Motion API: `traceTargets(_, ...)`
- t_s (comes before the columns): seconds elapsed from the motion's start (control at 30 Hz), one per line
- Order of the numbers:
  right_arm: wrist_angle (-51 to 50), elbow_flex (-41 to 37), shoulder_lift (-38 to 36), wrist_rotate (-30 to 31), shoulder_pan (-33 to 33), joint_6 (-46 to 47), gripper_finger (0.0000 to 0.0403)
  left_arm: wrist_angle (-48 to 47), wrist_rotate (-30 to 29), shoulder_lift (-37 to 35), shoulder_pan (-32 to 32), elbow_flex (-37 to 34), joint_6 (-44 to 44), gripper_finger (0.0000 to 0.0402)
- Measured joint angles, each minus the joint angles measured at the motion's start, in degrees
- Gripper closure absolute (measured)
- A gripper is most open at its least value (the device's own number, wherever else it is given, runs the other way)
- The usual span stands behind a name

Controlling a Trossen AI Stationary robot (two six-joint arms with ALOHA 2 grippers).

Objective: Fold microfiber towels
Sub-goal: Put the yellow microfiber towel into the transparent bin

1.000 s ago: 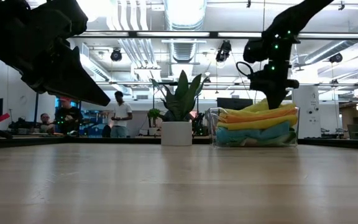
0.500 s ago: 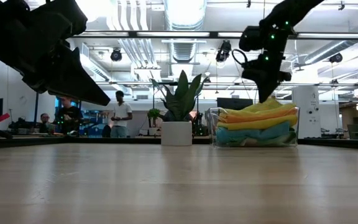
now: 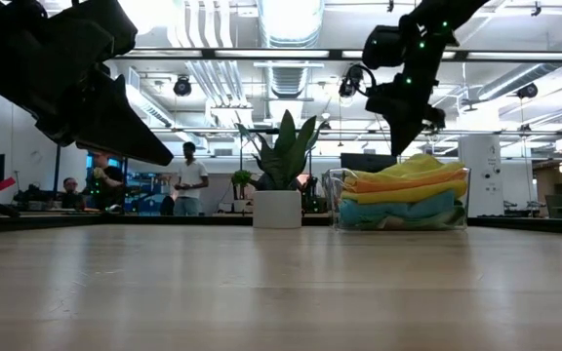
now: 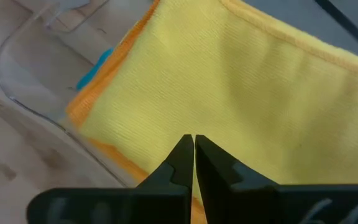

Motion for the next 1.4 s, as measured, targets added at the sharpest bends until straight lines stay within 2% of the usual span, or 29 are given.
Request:
traceTargets(0.13, 0.04, -0.02, 0.0, 0.03, 0.71, 3.77, 0.0387, 0.0, 0.0, 0.0, 0.0, 0.0, -0.09, 0.0391)
traceTargets(0.23, 0.25, -0.02, 0.49, -0.01, 0.95, 5.48, 0.0364, 0.0, 0.0, 0.0, 0.0, 0.0, -0.11, 0.0391)
traceTargets(0.6, 1.19, 2.87, 6.18, -0.03, 0.95, 7.02, 0.0211, 0.0, -0.13, 0.0, 0.0, 0.0, 0.09, 0.0391)
traceTargets(0.7, 2.48, 3.88, 7.78, -0.52, 1.04, 7.39, 0.0182, -0.01, -0.13, 0.0, 0.0, 0.0, 0.13, 0.0391)
traceTargets(0.83, 3.97, 6.12, 10.44, -4.27, 1.3, 8.0, 0.0157, -0.02, -0.15, 0.0, 0.02, -0.11, 0.13, 0.0391)
traceTargets(1.0, 3.98, 9.23, 14.28, -4.66, 1.89, 7.97, 0.0144, -0.04, -0.15, 0.0, 0.02, -0.24, 0.05, 0.0391)
traceTargets(1.13, 3.78, 10.72, 17.87, -0.65, 1.81, 7.94, 0.0148, 0.0, -0.13, 0.0, 0.02, -0.24, -0.09, 0.0391)
traceTargets(1.27, 3.72, 11.92, 20.69, 0.64, 1.76, 7.79, 0.0164, 0.0, -0.13, 0.0, 0.02, -0.26, -0.11, 0.0391)
traceTargets(1.4, 3.54, 13.27, 21.92, 1.5, 1.8, 7.64, 0.02, 0.0, -0.11, 0.0, 0.02, -0.26, -0.11, 0.0391)
